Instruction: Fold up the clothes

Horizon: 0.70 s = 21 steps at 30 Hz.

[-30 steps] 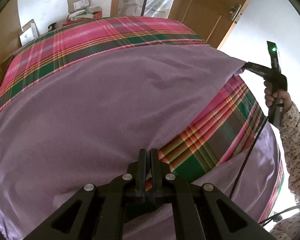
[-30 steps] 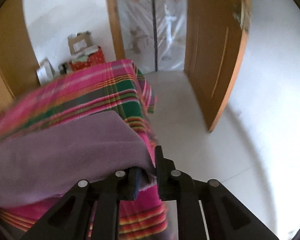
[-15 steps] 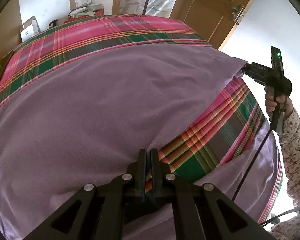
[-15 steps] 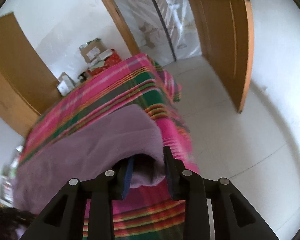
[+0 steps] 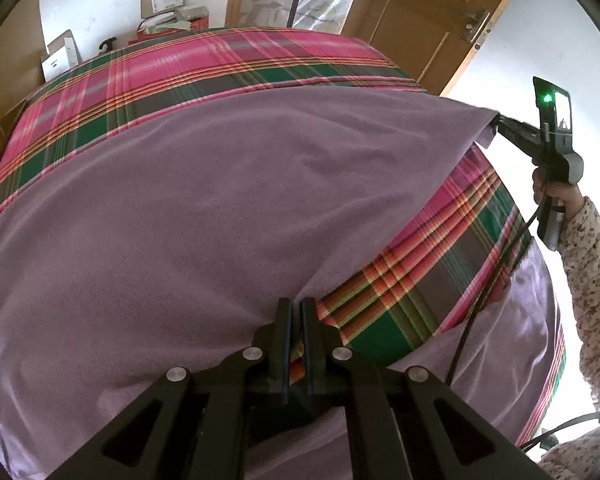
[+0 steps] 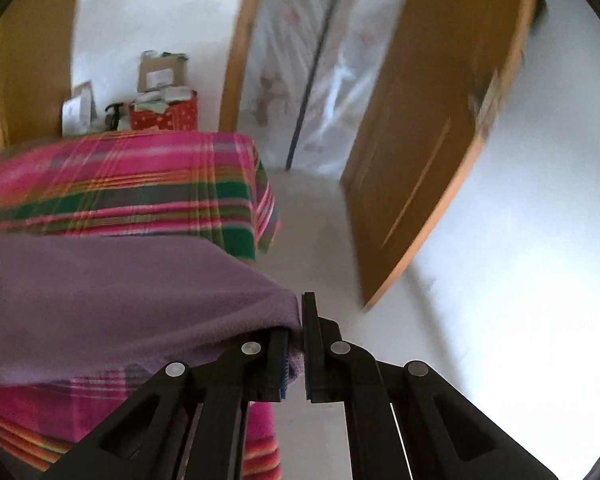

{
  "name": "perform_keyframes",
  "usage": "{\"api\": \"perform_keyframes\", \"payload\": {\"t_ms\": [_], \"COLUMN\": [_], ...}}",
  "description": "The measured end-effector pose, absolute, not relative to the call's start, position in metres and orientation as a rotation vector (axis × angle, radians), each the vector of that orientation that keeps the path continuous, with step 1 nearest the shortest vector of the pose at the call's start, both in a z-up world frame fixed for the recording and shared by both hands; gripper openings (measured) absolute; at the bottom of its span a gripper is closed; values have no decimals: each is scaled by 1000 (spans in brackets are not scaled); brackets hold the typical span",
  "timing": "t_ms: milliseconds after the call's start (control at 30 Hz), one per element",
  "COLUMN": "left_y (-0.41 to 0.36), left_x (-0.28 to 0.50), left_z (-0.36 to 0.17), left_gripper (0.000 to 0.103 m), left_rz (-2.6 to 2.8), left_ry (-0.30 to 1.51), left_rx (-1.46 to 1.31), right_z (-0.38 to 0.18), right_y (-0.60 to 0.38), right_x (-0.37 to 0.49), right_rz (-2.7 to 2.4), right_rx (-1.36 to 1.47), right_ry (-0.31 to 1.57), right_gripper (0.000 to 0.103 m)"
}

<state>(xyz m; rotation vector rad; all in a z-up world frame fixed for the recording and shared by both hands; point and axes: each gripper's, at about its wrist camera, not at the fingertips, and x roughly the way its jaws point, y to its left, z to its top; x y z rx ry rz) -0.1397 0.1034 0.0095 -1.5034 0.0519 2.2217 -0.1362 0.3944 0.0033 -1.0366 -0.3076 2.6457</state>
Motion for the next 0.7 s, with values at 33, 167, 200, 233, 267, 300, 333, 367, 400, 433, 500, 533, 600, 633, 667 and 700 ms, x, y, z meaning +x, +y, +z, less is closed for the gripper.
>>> {"api": "perform_keyframes", "payload": {"t_ms": [33, 167, 200, 233, 267, 300, 333, 367, 400, 433, 500, 533, 600, 633, 667, 700], "left_y": [104, 103, 104, 104, 105, 105, 105, 106, 106, 107, 109, 109, 108, 108, 107, 107], "left_x": [-140, -139, -139, -138, -138, -138, -137, -137, -137, -136, -137, -137, -138, -139, -139, -139], "left_z": [9, 9, 9, 10, 10, 10, 9, 9, 9, 9, 7, 7, 8, 8, 8, 9], "left_gripper": [5, 5, 5, 5, 5, 5, 5, 5, 5, 5, 5, 5, 5, 5, 5, 5], "left_rz": [2222, 2223, 2223, 2224, 2225, 2226, 2229, 2230, 2230, 2230, 2228, 2227, 2225, 2223, 2223, 2222], "left_ry": [53, 46, 45, 43, 42, 40, 40, 40, 41, 43, 47, 48, 43, 36, 32, 29], "left_rx": [-1503, -1507, -1508, -1509, -1508, -1508, -1507, -1507, -1507, -1506, -1507, -1508, -1510, -1514, -1515, -1515], "right_z": [6, 17, 20, 23, 26, 28, 31, 29, 24, 19, 4, -1, -15, -20, -25, -29], "right_y": [388, 361, 354, 352, 350, 348, 346, 346, 347, 348, 354, 356, 361, 363, 366, 369], "right_x": [-136, -123, -117, -115, -112, -109, -107, -107, -110, -111, -112, -113, -114, -116, -116, -116], "right_rz": [2640, 2565, 2536, 2522, 2506, 2490, 2474, 2469, 2454, 2444, 2425, 2415, 2403, 2397, 2400, 2403], "right_rx": [-998, -755, -672, -627, -582, -536, -497, -498, -528, -554, -630, -658, -720, -748, -782, -813], "right_ry": [-392, -747, -830, -866, -902, -937, -969, -990, -1022, -1044, -1094, -1107, -1130, -1141, -1141, -1142], "right_gripper": [5, 5, 5, 5, 5, 5, 5, 5, 5, 5, 5, 5, 5, 5, 5, 5]}}
